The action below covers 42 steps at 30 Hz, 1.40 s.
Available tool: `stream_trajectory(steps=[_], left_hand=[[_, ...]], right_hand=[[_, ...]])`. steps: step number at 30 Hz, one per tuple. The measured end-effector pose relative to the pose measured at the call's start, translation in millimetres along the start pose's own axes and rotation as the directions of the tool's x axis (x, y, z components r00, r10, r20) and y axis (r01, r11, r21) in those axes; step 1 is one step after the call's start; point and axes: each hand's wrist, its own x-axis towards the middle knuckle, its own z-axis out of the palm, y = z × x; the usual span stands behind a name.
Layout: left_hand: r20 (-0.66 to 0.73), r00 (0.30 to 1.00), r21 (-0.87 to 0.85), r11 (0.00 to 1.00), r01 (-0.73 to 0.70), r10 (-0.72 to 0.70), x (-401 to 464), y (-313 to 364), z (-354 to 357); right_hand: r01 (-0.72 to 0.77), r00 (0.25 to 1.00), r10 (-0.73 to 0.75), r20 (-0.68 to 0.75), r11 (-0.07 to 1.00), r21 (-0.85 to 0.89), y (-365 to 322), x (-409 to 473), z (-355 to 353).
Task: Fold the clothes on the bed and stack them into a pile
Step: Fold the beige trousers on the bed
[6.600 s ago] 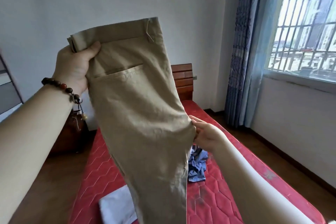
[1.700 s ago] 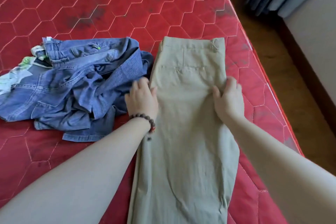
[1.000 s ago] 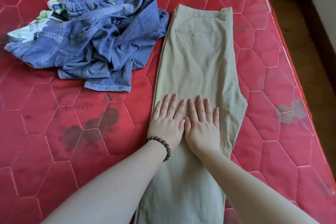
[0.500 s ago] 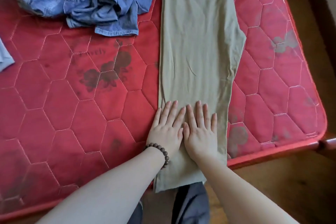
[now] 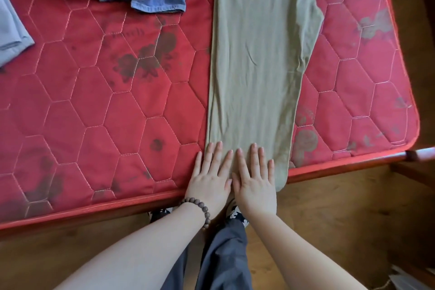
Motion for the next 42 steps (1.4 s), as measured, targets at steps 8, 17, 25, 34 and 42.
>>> stream_trajectory(steps=[8, 17, 25, 34, 42], left_hand=[[-0.232, 0.916, -0.559, 0.816, 0.149, -0.327, 77, -12, -70], [-0.049, 0.834, -0.593, 0.688, 0.418, -0.549, 147, -31, -98], [-0.111, 0.858, -0.735, 0.622, 0.269, -0.502, 144, -47, -88], [-0.101, 0.798, -0.811, 0.514, 0.281, -0.595, 146, -56, -84], [0.495, 0.83, -0.809, 0.211, 0.548, -0.259, 97, -56, -73]], right_hand=[[-0.299, 0.853, 0.451, -0.262, 0.835, 0.462, 30, 61, -64], [-0.426, 0.802, 0.583, -0.131, 0.712, 0.559, 58, 114, -75], [-0.494, 0.791, 0.607, -0.079, 0.71, 0.502, 73, 120, -78], [-0.451, 0.812, 0.583, 0.011, 0.615, 0.647, 83, 125, -77], [-0.606, 0.76, 0.501, 0.415, 0.316, 0.73, 92, 70, -71]])
